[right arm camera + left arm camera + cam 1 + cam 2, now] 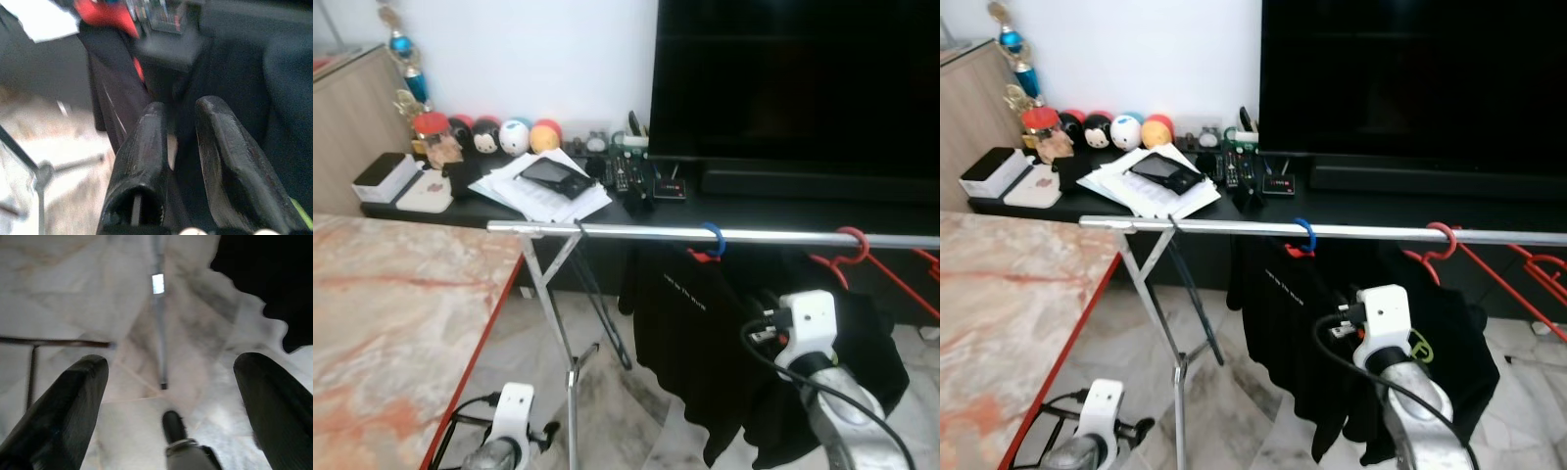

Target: Hang hanger

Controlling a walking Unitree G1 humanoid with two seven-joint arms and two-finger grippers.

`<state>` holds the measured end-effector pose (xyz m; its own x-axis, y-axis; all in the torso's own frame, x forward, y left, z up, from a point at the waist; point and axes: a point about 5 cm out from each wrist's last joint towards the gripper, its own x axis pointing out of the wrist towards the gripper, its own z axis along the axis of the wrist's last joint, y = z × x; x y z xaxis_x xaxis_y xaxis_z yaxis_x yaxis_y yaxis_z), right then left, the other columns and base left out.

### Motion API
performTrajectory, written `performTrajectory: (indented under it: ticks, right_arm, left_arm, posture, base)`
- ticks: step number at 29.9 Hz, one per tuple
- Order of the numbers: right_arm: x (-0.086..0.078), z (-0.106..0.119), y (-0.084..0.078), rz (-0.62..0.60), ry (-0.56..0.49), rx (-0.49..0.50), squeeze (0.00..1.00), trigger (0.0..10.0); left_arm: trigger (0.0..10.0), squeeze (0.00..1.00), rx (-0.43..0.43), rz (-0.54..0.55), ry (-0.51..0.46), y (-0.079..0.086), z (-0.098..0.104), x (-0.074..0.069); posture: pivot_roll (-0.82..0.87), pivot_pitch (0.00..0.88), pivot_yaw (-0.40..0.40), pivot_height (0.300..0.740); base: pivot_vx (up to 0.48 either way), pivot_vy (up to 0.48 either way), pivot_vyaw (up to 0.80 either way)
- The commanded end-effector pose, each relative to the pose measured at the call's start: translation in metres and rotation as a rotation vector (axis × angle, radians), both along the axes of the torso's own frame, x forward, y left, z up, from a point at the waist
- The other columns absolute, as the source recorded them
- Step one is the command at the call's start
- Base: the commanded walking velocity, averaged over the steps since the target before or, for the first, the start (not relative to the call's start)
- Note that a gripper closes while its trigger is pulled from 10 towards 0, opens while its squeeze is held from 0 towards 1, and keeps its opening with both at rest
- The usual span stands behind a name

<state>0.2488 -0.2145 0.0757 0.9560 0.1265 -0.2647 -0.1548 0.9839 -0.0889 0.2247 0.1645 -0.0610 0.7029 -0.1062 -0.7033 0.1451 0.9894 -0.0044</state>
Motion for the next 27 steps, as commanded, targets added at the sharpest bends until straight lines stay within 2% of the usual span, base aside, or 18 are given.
performTrajectory:
  ticks: [1, 11, 14, 18, 27]
  right_arm:
    - [0.001, -0.004, 0.002, -0.003, 0.05, 0.001, 0.0, 10.0]
    - [0.007, -0.016, 0.005, 0.104, 0.232, -0.01, 0.0, 10.0]
    - [0.01, -0.017, 0.004, 0.126, 0.244, -0.031, 0.0, 10.0]
    - [0.022, -0.014, -0.002, 0.102, 0.253, -0.058, 0.0, 10.0]
    - [0.036, -0.017, -0.001, 0.1, 0.249, -0.034, 0.0, 10.0]
  left_arm:
    - [10.0, 0.0, 0.026, 0.006, 0.04, 0.009, -0.005, -0.008]
    - [10.0, 0.0, 0.023, 0.007, 0.04, 0.008, -0.005, -0.007]
    - [10.0, 0.0, 0.022, 0.008, 0.04, 0.008, -0.005, -0.007]
    - [10.0, 0.0, 0.02, 0.009, 0.039, 0.007, -0.004, -0.007]
    - [10.0, 0.0, 0.019, 0.009, 0.038, 0.007, -0.004, -0.007]
  posture:
    - [-0.13, 0.0, 0.02, 0.74]
    - [-0.13, 0.0, 0.019, 0.74]
    - [-0.13, 0.0, 0.019, 0.74]
    - [-0.13, 0.0, 0.018, 0.74]
    - [-0.12, 0.0, 0.018, 0.74]
  base:
    - [0.0, 0.0, 0.0]
    - [0.0, 0.0, 0.0]
    - [0.0, 0.0, 0.0]
    - [0.0, 0.0, 0.0]
    - [0.0, 0.0, 0.0]
